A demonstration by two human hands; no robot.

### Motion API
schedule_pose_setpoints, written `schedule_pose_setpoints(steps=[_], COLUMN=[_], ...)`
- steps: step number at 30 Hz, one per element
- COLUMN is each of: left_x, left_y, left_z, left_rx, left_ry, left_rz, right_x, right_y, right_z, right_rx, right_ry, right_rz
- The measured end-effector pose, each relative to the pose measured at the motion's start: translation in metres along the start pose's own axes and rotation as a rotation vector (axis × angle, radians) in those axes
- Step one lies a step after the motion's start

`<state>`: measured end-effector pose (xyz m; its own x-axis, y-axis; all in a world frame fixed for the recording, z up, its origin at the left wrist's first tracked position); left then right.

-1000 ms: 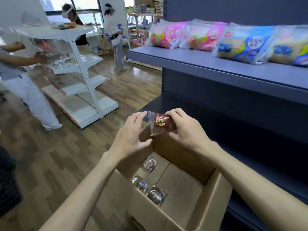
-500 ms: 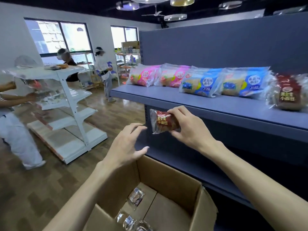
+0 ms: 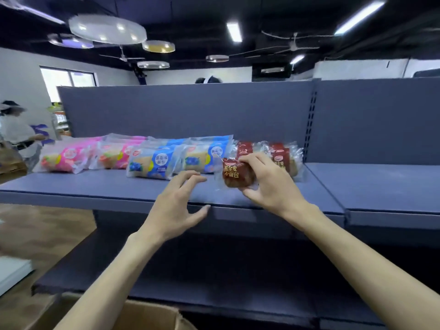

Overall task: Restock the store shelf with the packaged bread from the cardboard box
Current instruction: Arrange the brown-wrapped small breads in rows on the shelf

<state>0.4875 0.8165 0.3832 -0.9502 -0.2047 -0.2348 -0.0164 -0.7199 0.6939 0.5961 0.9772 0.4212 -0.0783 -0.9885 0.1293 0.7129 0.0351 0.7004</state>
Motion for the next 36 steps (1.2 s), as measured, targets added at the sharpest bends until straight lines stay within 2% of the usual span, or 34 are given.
schedule_pose_setpoints(steps=[4, 9, 15, 25, 33, 36], left_x=[-0.046, -0.075, -0.083, -0.078, -0.081, -0.082], left_y=[-0.042, -0.078, -0.110, -0.110, -0.110, -0.110], left_z=[0.049, 0.098, 0.114, 0.115, 0.115, 0.115], left_rx=[0.022, -0.002, -0.016, -0.027, -0.031, -0.039], left_ry=[-0.105, -0.121, -0.154, -0.116, -0.159, -0.170], left_rz=[-0.058, -0.067, 0.040, 0.044, 0.057, 0.048], right_x=[-0.058, -0.114, -0.147, -0.162, -0.135, -0.129], right_y=[0.031, 0.047, 0.033, 0.013, 0.022, 0.021], right_z=[-0.011, -0.011, -0.003, -0.008, -0.004, -0.003], right_rx=[0.017, 0.066, 0.161, 0.214, 0.125, 0.085], right_ry=[-0.057, -0.111, -0.197, -0.320, -0.160, -0.133], right_rz=[-0.179, -0.372, -0.340, -0.161, -0.346, -0.332])
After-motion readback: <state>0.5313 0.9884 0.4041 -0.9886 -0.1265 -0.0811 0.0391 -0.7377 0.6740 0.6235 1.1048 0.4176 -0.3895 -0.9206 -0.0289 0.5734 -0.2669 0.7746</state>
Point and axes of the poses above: each hand's wrist, its own z-axis towards the middle knuckle, its own y-axis out of the back of the hand, x = y × z, the point moved 9 cm from there along z, towards the middle knuckle, and after that the axes turned 3 degrees about -z, right-handed, at the moved point
